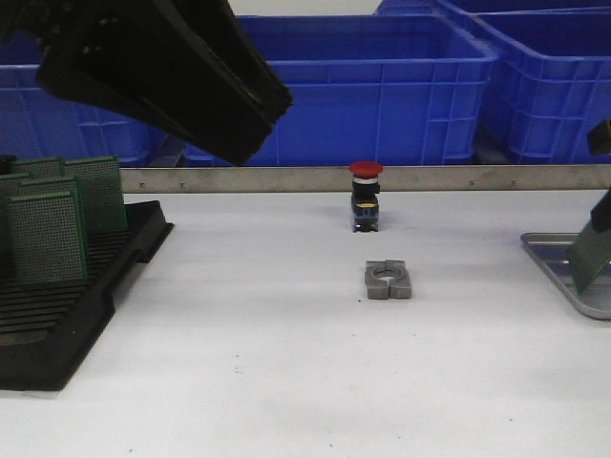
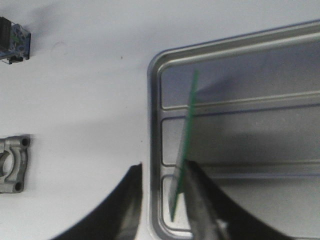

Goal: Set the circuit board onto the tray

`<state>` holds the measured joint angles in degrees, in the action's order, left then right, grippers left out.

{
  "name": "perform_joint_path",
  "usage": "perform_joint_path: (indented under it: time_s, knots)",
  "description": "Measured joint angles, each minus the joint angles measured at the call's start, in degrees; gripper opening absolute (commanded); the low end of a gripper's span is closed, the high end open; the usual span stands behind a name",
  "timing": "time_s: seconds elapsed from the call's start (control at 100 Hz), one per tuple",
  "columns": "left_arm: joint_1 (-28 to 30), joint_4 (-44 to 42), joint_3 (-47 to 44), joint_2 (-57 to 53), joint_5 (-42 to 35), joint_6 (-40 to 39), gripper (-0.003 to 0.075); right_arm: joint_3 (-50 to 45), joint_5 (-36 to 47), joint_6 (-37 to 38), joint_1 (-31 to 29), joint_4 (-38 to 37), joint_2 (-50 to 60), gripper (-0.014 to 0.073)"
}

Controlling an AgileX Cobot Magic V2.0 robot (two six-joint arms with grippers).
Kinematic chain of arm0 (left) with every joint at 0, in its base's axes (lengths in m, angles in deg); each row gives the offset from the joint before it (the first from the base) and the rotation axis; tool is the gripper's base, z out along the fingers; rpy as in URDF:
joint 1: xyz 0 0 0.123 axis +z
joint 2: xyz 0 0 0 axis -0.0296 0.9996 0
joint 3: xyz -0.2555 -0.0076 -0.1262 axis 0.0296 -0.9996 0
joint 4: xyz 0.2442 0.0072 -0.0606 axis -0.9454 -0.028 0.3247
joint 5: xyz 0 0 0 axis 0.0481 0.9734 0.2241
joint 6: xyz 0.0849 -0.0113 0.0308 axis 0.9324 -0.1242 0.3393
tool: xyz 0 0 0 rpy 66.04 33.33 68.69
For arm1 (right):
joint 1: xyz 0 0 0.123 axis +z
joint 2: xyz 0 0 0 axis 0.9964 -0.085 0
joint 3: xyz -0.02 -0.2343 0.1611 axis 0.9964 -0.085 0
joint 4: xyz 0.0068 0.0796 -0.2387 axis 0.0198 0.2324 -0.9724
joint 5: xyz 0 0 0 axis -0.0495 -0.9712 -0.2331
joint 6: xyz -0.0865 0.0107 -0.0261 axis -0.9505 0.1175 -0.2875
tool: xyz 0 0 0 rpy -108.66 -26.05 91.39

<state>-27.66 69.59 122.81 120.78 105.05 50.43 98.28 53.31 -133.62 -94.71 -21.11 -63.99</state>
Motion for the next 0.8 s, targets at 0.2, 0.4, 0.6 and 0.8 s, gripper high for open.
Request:
perform_joint_path:
  time_s: [0.2, 0.4, 0.6, 0.8]
  knots:
    - [0.00, -2.23, 0.00, 0.00, 0.00, 0.00, 0.0512, 0.50, 3.80, -2.60, 0.00, 0.09, 0.01, 0.0625]
    - [2.71, -8.99, 0.00, 0.00, -2.03, -0.80, 0.0512, 0.50, 4.06, -2.60, 0.00, 0.09, 0.01, 0.0619]
    - [8.53, -20.91, 0.00, 0.00, -9.64, -7.08, 0.0512, 0.50, 3.88, -2.60, 0.00, 0.09, 0.01, 0.0619]
    - [14.23, -26.58, 0.00, 0.00, -12.11, -7.81, 0.0512, 0.50, 3.54, -2.60, 0.00, 0.09, 0.01, 0.0619]
